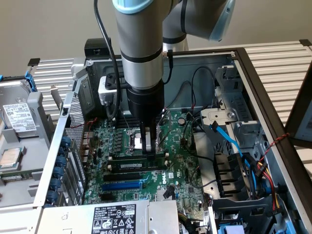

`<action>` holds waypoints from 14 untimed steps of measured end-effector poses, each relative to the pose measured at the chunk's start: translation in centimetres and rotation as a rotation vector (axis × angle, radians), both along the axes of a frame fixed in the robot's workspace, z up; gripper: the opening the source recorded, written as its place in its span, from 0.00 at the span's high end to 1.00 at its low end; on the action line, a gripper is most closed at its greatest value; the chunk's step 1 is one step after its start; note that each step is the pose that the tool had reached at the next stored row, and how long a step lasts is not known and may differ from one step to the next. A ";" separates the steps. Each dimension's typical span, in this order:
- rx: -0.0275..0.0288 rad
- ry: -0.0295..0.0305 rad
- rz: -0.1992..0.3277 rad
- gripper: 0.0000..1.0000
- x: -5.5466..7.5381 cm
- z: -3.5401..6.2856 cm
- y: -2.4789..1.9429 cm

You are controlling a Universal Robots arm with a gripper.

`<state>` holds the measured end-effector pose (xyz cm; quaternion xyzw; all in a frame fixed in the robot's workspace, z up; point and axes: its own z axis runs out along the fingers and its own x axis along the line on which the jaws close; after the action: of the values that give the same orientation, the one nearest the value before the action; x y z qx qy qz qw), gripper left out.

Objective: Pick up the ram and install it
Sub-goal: 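Press down the ram until it locks into place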

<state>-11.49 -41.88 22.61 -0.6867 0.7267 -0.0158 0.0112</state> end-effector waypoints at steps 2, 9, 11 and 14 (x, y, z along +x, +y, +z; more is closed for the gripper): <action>0.0080 -0.0003 0.000 0.90 0.0 0.04 -0.04; 0.0236 -0.0004 0.000 0.90 -1.0 1.17 -0.24; 0.0235 0.0006 0.000 0.90 -1.8 1.17 -0.22; 0.0234 0.0021 0.000 0.90 -3.0 1.12 -0.05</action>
<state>-14.49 -41.94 23.73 -0.6865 0.7269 -0.0066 0.0185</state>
